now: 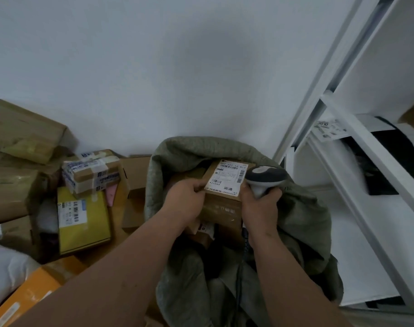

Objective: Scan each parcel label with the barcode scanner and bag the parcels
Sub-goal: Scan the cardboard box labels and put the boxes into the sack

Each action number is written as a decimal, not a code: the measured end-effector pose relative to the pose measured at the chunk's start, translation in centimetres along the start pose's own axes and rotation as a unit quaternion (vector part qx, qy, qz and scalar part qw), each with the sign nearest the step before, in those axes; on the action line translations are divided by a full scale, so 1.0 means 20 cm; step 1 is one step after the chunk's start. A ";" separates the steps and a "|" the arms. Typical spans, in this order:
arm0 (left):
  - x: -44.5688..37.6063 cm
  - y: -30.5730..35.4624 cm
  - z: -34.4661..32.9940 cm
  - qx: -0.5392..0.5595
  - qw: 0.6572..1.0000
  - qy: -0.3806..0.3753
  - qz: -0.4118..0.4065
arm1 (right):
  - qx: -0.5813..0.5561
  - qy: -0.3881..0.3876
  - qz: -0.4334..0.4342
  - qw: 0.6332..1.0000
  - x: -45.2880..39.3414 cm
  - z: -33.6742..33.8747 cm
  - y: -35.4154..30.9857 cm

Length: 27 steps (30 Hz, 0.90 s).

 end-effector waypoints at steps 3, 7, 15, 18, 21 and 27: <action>0.00 -0.02 -0.01 0.003 1.000 -0.030 -0.009 | -0.014 0.007 0.014 1.000 0.01 0.00 0.01; 0.01 -0.03 0.01 -0.043 0.997 -0.041 -0.043 | -0.016 0.039 0.018 0.999 0.06 0.03 0.01; 0.15 -0.18 0.35 -0.033 0.975 0.193 -0.104 | -0.006 -0.050 0.114 0.992 0.37 -0.08 -0.07; 0.23 -0.32 0.50 -0.024 0.970 0.235 -0.064 | 0.050 -0.141 0.094 0.984 0.50 -0.24 -0.07; 0.30 -0.46 0.62 -0.039 0.974 0.222 -0.014 | 0.099 -0.213 0.067 0.970 0.62 -0.38 -0.04; 0.46 -0.70 0.81 -0.108 0.975 0.191 0.035 | 0.209 -0.257 0.061 0.942 0.83 -0.59 0.09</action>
Point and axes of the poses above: each hand's wrist, its own x-axis away from the middle knuckle, its own z-axis out of the back of the hand, y = z × x, the point moved 3 cm from there along -x, towards the middle knuckle, and after that the axes turned 11 degrees about -z, right-handed, at the moved point
